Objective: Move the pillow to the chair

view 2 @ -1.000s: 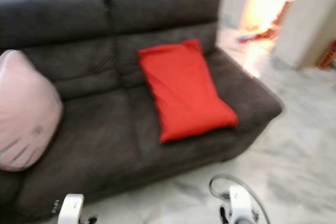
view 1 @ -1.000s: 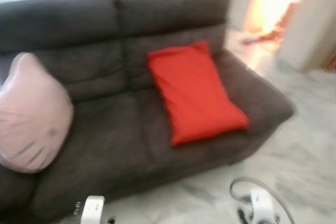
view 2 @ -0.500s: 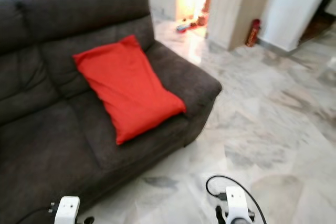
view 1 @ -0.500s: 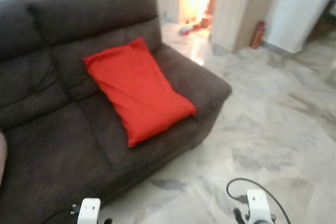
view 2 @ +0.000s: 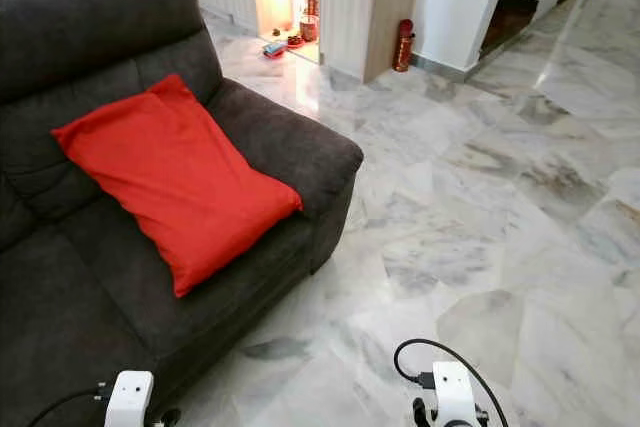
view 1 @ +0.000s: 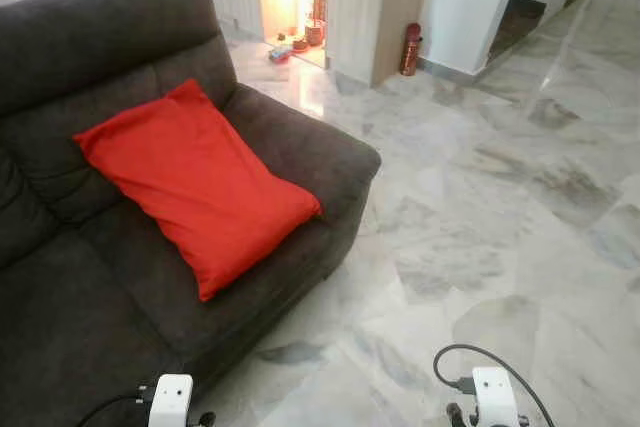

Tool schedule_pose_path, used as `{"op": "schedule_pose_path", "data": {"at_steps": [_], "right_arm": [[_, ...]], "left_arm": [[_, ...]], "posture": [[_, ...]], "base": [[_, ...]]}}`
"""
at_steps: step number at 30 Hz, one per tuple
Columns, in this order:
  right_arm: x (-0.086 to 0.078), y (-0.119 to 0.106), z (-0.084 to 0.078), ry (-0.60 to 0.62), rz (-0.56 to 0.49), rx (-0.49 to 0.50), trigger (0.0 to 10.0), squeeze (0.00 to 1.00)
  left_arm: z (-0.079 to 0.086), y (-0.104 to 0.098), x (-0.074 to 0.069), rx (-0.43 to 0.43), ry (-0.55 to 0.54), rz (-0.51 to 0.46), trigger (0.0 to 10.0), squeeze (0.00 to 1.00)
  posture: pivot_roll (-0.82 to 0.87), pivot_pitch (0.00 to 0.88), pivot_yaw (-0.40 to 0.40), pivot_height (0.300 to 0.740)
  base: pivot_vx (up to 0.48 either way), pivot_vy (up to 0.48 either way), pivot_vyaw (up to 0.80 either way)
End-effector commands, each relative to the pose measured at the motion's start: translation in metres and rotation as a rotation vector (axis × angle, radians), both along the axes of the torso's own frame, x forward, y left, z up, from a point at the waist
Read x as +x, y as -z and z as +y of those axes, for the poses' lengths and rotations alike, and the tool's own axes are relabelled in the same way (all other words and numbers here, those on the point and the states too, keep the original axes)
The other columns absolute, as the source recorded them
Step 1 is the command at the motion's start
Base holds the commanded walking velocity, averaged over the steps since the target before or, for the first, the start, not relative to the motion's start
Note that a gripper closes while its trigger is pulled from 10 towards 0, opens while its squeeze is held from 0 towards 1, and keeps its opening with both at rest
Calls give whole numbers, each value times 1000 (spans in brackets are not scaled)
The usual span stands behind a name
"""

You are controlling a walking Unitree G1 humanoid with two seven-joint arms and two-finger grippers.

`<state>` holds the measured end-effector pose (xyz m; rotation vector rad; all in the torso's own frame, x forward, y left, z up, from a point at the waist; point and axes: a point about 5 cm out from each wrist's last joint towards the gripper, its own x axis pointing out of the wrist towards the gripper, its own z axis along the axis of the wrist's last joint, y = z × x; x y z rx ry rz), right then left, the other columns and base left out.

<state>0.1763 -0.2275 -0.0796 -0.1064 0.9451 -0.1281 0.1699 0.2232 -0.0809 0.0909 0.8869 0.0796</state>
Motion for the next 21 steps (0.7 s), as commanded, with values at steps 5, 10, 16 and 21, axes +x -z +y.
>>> {"op": "schedule_pose_path", "data": {"at_steps": [5,10,16,21], "right_arm": [[-2,0,-4,6,5,-7,10000,0],[-1,0,-3,3,4,-7,10000,0],[-1,0,-3,1,4,-6,10000,0],[0,0,-2,-1,3,-5,10000,0]], "left_arm": [[-7,-1,5,4,20,-4,10000,0],[-9,-1,7,-1,18,-10,10000,0],[-9,-1,6,-10,10,-12,10000,0],[-4,1,-2,-17,1,-2,10000,0]], "posture": [[42,0,31,740],[43,0,30,740],[45,0,30,740],[45,0,30,740]], "base": [[0,-192,-781],[0,0,-779],[0,0,-776],[0,0,-776]]}}
